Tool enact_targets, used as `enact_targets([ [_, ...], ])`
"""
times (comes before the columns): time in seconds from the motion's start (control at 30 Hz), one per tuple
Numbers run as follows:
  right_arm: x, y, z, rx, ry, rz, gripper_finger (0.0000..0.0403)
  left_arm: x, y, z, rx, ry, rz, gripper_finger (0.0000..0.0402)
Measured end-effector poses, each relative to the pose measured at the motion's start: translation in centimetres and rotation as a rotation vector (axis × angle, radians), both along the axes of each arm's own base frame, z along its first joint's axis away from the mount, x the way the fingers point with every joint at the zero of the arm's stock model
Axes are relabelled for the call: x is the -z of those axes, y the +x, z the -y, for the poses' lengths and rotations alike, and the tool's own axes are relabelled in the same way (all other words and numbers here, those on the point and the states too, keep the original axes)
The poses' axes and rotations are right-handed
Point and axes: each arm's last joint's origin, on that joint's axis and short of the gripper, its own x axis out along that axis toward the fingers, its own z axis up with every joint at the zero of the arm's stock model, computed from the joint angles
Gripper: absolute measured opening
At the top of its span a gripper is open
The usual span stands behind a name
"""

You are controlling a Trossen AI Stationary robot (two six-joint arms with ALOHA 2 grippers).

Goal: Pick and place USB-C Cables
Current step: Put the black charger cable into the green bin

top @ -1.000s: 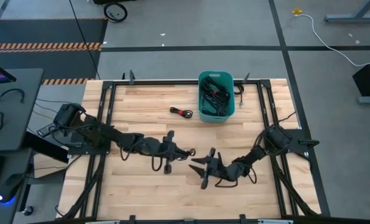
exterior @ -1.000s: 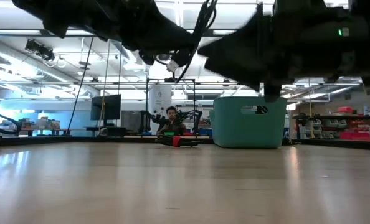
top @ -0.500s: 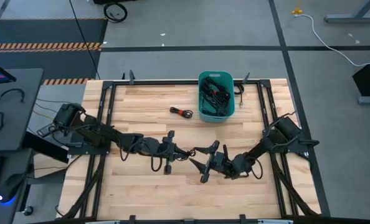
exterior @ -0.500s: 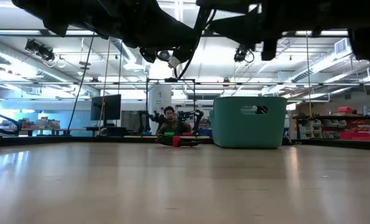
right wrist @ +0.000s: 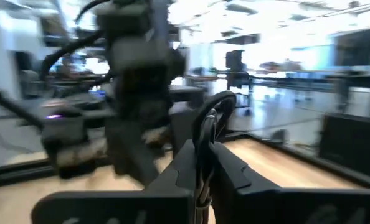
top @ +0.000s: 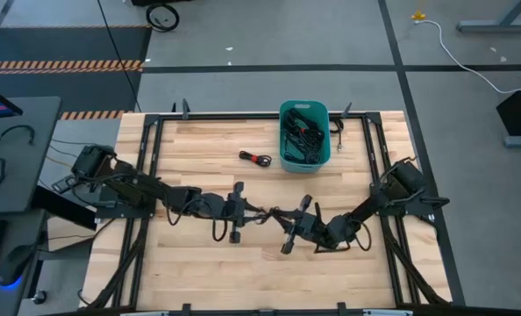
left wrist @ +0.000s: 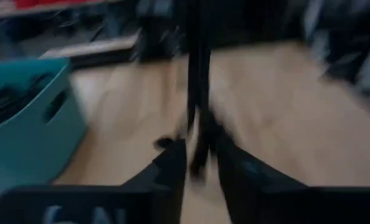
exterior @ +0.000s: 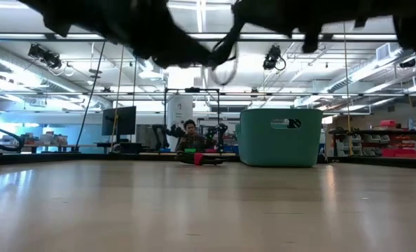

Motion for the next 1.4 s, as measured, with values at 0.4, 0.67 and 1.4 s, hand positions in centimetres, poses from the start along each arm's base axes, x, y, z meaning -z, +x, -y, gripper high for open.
enact_targets([
  [0.4,-10.2,-3.5,6.8,0.175,-0.130,-0.230,0.0021,1.7,-3.8,-1.6,-0.355,0.039,-0.372,0.0194],
  [0.67,-10.5,-5.0,20.2,0.180,0.115,-0.512,0.0021,2.1,-4.0,-0.4,-0.339,0.008,-0.380,0.0184],
  [1.4,-4.0,1.1,34.3,0.346,0.175,-1.365,0.0029,2.0,-4.0,-0.2,-0.351,0.009,-0.360,0.0169],
])
